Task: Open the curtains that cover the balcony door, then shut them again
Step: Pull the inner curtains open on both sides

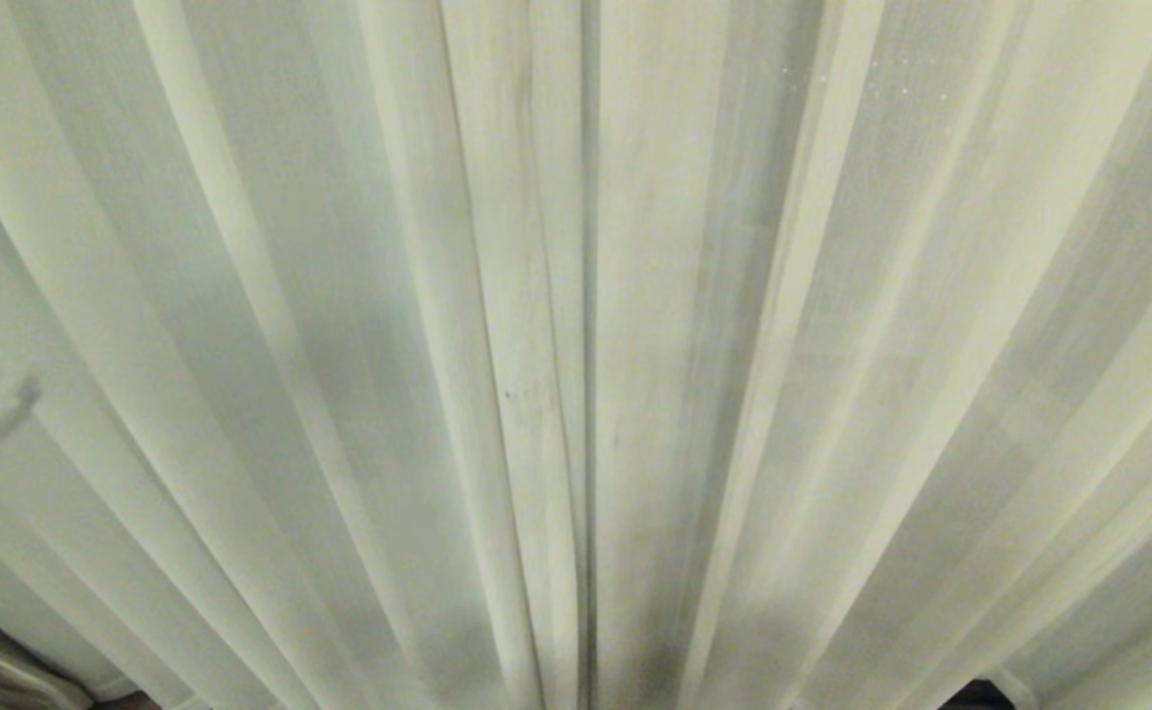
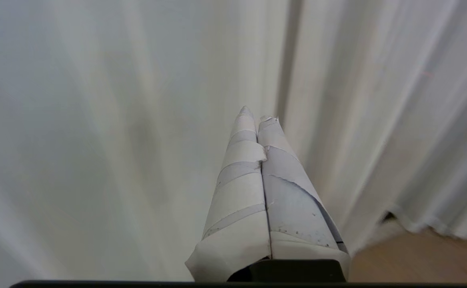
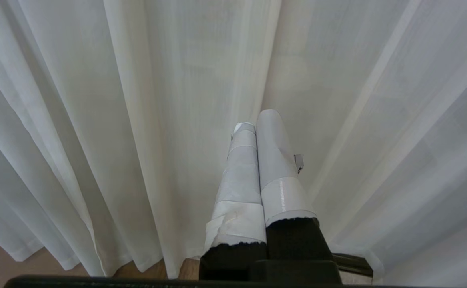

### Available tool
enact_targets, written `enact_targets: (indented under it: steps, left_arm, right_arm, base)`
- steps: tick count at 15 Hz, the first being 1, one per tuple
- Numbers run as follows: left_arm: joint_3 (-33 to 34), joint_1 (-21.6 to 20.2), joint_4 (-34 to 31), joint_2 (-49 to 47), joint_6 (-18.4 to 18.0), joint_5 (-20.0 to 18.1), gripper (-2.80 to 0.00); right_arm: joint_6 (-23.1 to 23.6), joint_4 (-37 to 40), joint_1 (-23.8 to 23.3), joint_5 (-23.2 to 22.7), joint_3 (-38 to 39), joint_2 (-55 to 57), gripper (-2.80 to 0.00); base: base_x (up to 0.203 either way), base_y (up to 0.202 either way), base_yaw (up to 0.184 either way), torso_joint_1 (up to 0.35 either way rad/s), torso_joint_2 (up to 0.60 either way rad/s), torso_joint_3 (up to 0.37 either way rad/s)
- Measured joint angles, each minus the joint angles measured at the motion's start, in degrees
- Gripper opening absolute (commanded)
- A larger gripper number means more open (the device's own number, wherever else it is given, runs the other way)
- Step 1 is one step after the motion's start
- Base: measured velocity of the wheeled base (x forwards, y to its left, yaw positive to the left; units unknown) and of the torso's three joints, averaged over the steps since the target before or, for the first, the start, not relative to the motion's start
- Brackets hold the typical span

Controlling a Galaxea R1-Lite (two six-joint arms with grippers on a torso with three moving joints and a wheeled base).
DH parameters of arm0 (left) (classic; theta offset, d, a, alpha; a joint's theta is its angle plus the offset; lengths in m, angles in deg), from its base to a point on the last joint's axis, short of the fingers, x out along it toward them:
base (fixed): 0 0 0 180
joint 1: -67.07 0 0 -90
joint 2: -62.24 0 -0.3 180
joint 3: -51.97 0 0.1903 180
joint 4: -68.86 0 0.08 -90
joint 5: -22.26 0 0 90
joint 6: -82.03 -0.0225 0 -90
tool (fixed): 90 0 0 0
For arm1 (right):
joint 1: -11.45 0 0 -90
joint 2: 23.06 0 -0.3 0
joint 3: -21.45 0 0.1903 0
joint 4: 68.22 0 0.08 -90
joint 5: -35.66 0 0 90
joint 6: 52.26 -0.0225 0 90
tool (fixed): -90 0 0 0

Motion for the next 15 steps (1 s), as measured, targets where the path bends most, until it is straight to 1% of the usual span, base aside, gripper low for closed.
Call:
enact_targets:
  steps: [4, 6, 7, 9, 11, 12, 15]
  left_arm:
    - [-8.2, 6.0, 0.9, -11.0, -0.3, 0.1, -2.8]
    - [-12.6, 9.9, 2.3, -16.5, -0.4, 1.6, -2.8]
    - [-14.6, 12.3, 3.0, -19.0, -0.5, 3.5, -2.8]
    - [-18.0, 16.8, 5.2, -24.2, -1.3, 8.7, -2.8]
    - [-20.9, 20.3, 8.3, -29.1, -2.2, 13.8, -2.8]
    - [-22.2, 21.6, 9.4, -31.1, -2.4, 15.5, 0.0]
    - [-23.9, 23.0, 9.8, -34.7, -2.5, 16.2, 0.0]
  right_arm:
    - [0.0, 0.0, 0.0, 0.0, 0.0, 0.0, -2.8]
    - [0.0, 0.0, 0.0, 0.0, 0.0, 0.0, -2.8]
    - [0.0, 0.0, 0.0, 0.0, 0.0, 0.0, -2.8]
    - [0.0, 0.0, 0.0, 0.0, 0.0, 0.0, -2.8]
    - [0.0, 0.0, 0.0, 0.0, 0.0, 0.0, -2.8]
    - [0.0, 0.0, 0.0, 0.0, 0.0, 0.0, -2.8]
    - [0.0, 0.0, 0.0, 0.0, 0.0, 0.0, -2.8]
  base:
    - [0.0, 0.0, 0.0, 0.0, 0.0, 0.0]
    - [0.0, 0.0, 0.0, 0.0, 0.0, 0.0]
    - [0.0, 0.0, 0.0, 0.0, 0.0, 0.0]
    - [0.0, 0.0, 0.0, 0.0, 0.0, 0.0]
    - [0.0, 0.0, 0.0, 0.0, 0.0, 0.0]
    - [0.0, 0.0, 0.0, 0.0, 0.0, 0.0]
    - [0.0, 0.0, 0.0, 0.0, 0.0, 0.0]
